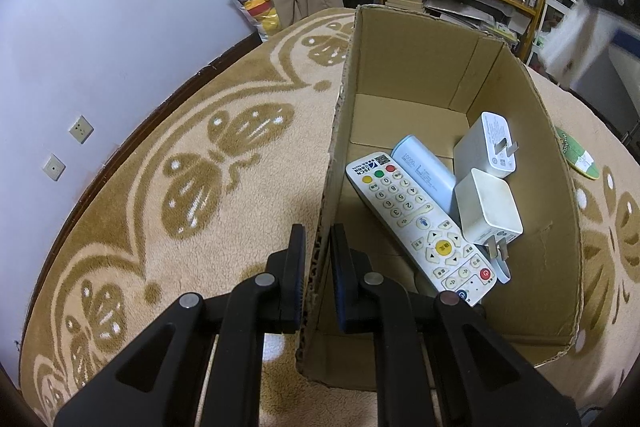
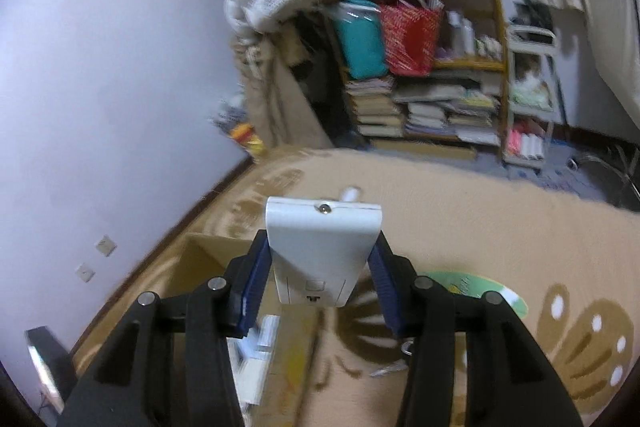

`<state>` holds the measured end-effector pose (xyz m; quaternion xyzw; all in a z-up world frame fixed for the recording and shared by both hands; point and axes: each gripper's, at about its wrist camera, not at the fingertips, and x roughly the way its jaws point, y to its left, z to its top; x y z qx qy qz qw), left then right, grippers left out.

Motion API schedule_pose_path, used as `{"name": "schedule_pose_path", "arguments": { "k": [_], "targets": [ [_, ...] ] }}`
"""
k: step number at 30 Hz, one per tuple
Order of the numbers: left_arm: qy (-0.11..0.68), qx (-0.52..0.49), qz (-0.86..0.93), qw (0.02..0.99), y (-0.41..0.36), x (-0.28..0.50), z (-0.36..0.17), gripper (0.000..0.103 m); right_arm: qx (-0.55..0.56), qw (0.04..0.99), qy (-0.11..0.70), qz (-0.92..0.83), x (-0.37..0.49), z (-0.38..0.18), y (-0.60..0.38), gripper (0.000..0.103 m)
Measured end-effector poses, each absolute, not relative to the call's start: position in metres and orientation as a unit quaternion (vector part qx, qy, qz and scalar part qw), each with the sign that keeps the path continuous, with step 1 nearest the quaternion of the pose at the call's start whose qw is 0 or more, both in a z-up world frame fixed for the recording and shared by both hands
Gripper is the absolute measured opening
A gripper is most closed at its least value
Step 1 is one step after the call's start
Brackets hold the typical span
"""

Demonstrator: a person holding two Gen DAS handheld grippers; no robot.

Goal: Organize rigid objects
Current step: 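Lift the white wall-plate adapter and carry it over the box, then lower the adapter into the box and open the right tool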

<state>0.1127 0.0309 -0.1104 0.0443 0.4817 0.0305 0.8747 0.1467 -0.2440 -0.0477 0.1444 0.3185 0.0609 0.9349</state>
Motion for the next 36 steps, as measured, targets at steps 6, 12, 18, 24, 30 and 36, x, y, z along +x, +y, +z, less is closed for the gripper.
{"name": "schedule_pose_path", "arguments": {
  "k": [6,12,18,24,30,36],
  "targets": [
    [0.482,0.044,0.030,0.875,0.031,0.113,-0.110,0.012,0.116,0.938,0.304,0.123,0.137,-0.026,-0.204,0.052],
    [0.482,0.044,0.031,0.875,0.030,0.113,-0.110,0.012,0.084,0.921,0.345,0.161,0.138,-0.040,-0.169,0.052],
    [0.482,0.045,0.031,0.874,0.030,0.113,-0.110,0.013,0.053,0.908,0.378,0.175,0.138,-0.069,-0.142,0.052],
    [0.482,0.044,0.031,0.874,0.030,0.112,-0.110,0.013,0.038,0.897,0.402,0.178,0.138,-0.087,-0.129,0.052],
    [0.483,0.044,0.031,0.874,0.030,0.112,-0.110,0.013,0.045,0.894,0.411,0.175,0.140,-0.091,-0.129,0.053],
    [0.483,0.044,0.030,0.874,0.030,0.113,-0.110,0.013,0.061,0.895,0.406,0.175,0.141,-0.087,-0.135,0.054]
  ]
}}
